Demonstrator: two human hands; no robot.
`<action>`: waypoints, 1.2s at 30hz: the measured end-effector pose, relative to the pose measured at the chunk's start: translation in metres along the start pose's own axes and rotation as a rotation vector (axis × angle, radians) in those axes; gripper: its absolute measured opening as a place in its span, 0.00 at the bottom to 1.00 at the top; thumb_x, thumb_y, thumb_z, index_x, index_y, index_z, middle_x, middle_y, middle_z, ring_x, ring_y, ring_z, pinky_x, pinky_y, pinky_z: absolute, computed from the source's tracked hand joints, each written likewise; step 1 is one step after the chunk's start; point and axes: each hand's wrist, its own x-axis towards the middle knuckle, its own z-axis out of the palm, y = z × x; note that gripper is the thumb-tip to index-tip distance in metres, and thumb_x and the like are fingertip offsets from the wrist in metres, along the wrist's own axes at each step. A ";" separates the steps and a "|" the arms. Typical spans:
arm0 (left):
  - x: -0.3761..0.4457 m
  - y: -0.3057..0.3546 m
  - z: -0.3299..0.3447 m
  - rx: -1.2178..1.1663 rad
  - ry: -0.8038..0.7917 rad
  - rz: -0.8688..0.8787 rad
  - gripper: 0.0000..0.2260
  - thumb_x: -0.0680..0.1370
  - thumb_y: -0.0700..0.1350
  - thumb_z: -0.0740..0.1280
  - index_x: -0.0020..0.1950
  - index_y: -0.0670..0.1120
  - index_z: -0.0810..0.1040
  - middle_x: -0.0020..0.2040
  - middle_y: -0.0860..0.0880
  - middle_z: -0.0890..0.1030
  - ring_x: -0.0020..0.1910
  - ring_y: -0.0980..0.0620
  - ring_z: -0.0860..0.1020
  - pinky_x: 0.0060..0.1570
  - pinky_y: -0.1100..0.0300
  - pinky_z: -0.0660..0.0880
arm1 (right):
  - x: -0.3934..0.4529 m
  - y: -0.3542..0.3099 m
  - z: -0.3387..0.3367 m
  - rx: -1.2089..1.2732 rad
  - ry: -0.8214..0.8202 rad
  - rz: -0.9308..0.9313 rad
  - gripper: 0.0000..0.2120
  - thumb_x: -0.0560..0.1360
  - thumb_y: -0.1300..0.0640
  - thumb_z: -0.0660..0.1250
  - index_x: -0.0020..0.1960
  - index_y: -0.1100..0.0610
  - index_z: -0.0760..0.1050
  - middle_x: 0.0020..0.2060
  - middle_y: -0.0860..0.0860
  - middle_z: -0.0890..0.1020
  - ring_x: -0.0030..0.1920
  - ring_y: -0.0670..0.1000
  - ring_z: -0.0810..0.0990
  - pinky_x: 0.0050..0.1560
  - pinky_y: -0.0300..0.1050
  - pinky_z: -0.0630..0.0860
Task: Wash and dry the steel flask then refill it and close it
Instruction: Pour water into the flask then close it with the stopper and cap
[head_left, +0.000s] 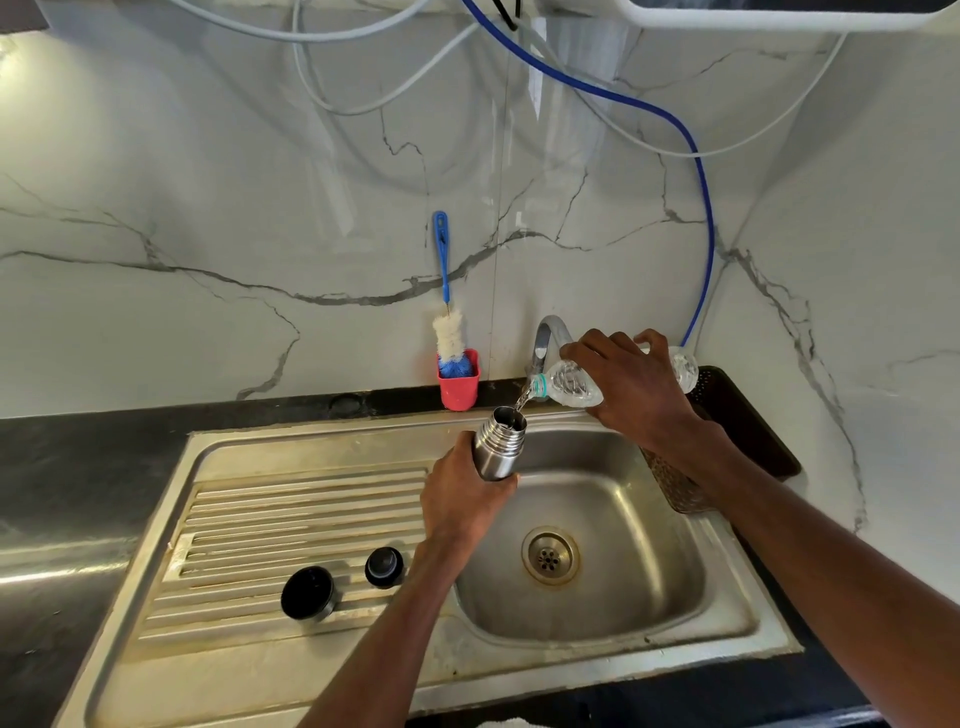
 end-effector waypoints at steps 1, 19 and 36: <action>0.000 0.000 0.000 0.003 0.002 -0.002 0.23 0.67 0.58 0.80 0.57 0.57 0.75 0.51 0.57 0.84 0.44 0.56 0.80 0.44 0.58 0.74 | 0.000 0.000 0.000 -0.002 -0.003 0.001 0.38 0.60 0.56 0.84 0.66 0.48 0.73 0.56 0.46 0.78 0.52 0.54 0.80 0.60 0.59 0.68; 0.002 -0.002 0.003 -0.003 0.008 0.010 0.25 0.67 0.58 0.81 0.59 0.57 0.75 0.52 0.56 0.85 0.46 0.55 0.82 0.50 0.51 0.82 | 0.001 0.002 -0.006 0.000 -0.019 -0.008 0.38 0.61 0.52 0.84 0.67 0.48 0.73 0.57 0.46 0.78 0.53 0.53 0.80 0.61 0.60 0.67; 0.004 -0.002 0.006 0.019 0.012 0.030 0.24 0.68 0.59 0.80 0.59 0.55 0.75 0.51 0.56 0.84 0.45 0.56 0.81 0.47 0.55 0.80 | 0.000 0.002 -0.006 0.013 -0.003 -0.020 0.36 0.61 0.52 0.84 0.66 0.49 0.73 0.56 0.47 0.79 0.52 0.55 0.80 0.61 0.61 0.67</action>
